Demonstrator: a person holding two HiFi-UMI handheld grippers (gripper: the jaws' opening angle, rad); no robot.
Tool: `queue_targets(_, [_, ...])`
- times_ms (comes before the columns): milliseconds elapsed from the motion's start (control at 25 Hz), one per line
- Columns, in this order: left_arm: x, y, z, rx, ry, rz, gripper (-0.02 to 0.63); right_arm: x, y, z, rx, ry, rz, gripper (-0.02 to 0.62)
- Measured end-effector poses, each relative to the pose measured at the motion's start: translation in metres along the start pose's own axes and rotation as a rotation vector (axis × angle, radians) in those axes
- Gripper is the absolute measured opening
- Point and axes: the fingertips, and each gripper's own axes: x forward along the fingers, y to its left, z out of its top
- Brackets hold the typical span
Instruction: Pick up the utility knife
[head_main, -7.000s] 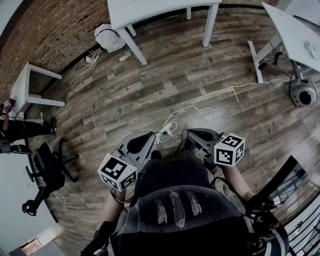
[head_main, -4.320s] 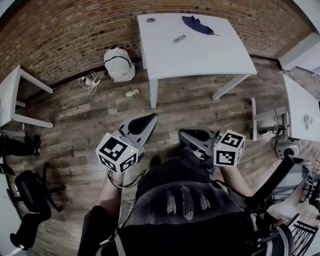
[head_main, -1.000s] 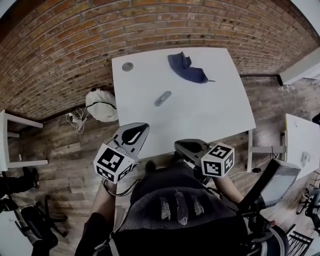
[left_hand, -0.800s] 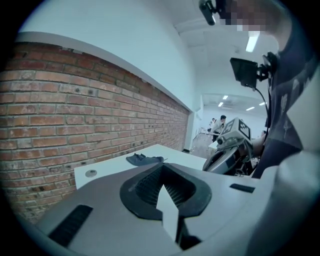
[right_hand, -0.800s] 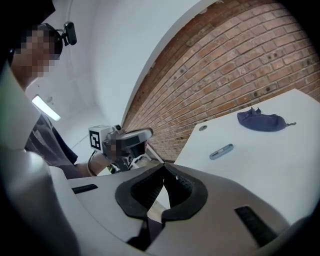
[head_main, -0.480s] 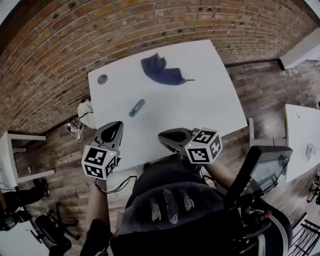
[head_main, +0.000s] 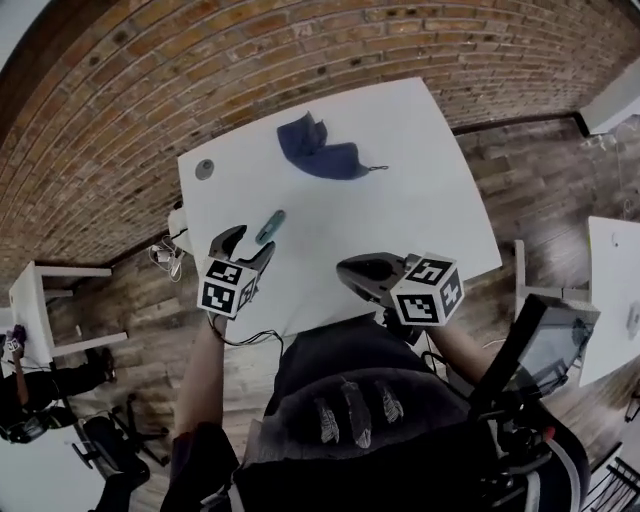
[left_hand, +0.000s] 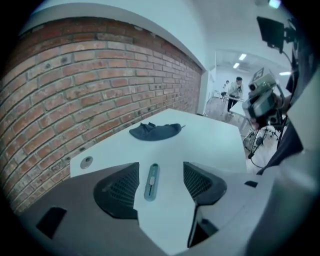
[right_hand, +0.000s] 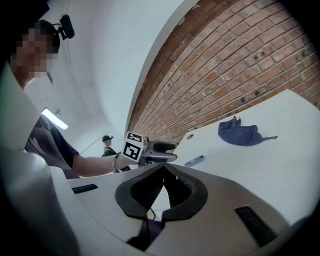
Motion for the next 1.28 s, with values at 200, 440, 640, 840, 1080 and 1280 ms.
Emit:
queue_targets(200, [0.037,0.025,-0.026,0.025,0.096,-0.004,0.255,0.012,-0.01,-0.001,0.024,0.0,-0.029,0.0])
queue_targets(440, [0.071,0.04,-0.052,0.077,0.204,-0.034,0.255,0.024,-0.013,0.0,0.044,0.013,-0.081,0.0])
queue_targets(640, [0.087,0.042,-0.068,0.082,0.244,-0.085,0.252,0.038,-0.009,0.003,0.037,0.026,-0.103,0.0])
queue_targets(840, [0.094,0.037,-0.08,0.037,0.214,-0.155,0.149,0.045,-0.009,0.005,0.039,0.032,-0.138,0.0])
queue_targets(1080, [0.092,0.038,-0.078,0.011,0.177,-0.161,0.135,0.049,-0.009,0.003,0.05,0.051,-0.159,0.0])
queue_targets(1280, [0.083,0.047,-0.07,-0.048,0.142,-0.108,0.133,0.05,-0.008,0.003,0.062,0.05,-0.159,0.0])
